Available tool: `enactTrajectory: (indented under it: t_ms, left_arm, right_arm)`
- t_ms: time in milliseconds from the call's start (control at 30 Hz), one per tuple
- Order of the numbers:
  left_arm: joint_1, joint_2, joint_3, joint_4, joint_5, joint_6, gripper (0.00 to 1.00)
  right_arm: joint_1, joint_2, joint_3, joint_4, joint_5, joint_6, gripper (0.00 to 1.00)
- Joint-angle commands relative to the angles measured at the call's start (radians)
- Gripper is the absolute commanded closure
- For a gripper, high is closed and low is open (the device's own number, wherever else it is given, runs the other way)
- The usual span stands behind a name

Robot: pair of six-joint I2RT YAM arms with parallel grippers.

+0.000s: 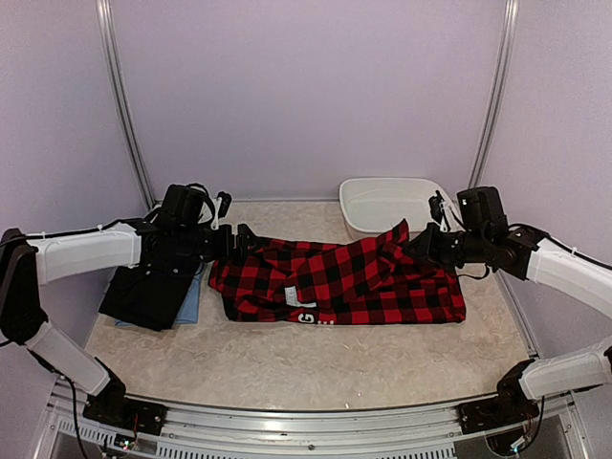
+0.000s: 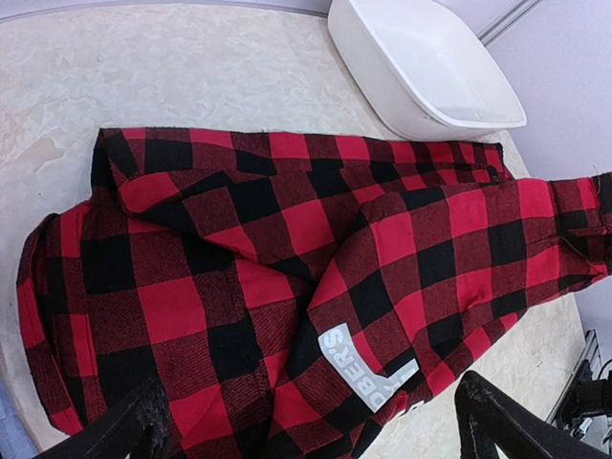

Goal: Fold and stack the long sleeve shirts
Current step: Fold the sleeve of the rectangle-folded shirt.

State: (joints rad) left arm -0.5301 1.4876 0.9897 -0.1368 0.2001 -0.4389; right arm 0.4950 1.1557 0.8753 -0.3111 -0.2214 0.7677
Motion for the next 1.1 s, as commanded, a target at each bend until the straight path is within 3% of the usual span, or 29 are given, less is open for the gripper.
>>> enactTrajectory:
  t_ms: [0,600,1067]
  left_arm:
    - [-0.008,-0.004,0.026,-0.006,-0.021,0.023,0.01]
    - [-0.015,0.001,0.032,-0.012,-0.018,0.024,0.01]
    - [-0.042,0.006,0.041,-0.046,-0.075,0.05,0.01]
  right_arm:
    - [-0.008,-0.039,0.047,-0.076,-0.053,0.038,1.0]
    - [-0.138,-0.039,0.001,-0.236,-0.029,-0.074,1.0]
    - [-0.168,0.057,-0.115,-0.209,0.01,-0.184,1.0]
